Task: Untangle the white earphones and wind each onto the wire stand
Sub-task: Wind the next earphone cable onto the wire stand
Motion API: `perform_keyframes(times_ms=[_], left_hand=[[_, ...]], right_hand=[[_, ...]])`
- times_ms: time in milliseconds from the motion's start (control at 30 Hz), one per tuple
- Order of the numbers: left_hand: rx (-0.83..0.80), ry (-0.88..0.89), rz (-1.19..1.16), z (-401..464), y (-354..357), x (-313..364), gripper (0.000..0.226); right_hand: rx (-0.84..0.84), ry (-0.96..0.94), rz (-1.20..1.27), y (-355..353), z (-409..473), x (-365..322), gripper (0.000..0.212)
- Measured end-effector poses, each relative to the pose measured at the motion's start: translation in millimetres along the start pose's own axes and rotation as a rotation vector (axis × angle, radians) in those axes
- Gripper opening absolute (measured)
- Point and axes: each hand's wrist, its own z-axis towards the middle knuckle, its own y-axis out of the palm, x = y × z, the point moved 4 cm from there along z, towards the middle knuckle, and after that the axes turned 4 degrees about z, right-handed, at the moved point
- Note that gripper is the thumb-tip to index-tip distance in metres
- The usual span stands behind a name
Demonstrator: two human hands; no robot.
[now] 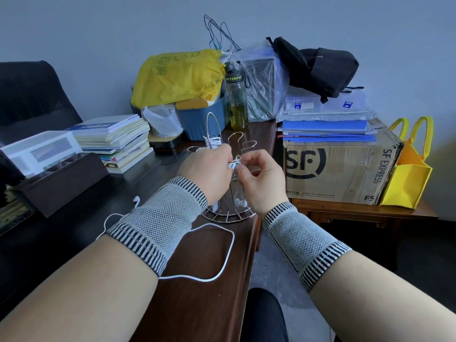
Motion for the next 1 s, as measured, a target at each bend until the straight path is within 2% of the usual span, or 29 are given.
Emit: perform_keyframes(times_ms=[133, 467, 700, 800, 1000], left_hand=[[0.005, 0.000, -0.003, -0.6, -2.4, 0.7, 0.014], [-0.012, -0.032, 0.020, 1.2, -4.3, 2.6, 0.019], [-0.031, -0.016, 0.013, 1.8, -4.7, 1.8, 0.019], [-0.026, -0.023, 0.008, 1.0, -4.7, 2.5, 0.018], [-0.016, -0.051, 0.007, -0.4, -3.9, 3.9, 0.012]], right_hand=[[0.015, 0.034, 0.030, 0.3, 4.7, -0.4, 0.018], [-0.045, -0.048, -0.071, -0.6, 7.0, -2.0, 0.027], [-0.052, -0.220, -0.221, -3.1, 6.6, -2.8, 0.006], [-0.053, -0.282, -0.253, -4.7, 7.4, -3.2, 0.005], [-0.060, -0.232, -0.218, -4.1, 7.3, -1.0, 0.009]])
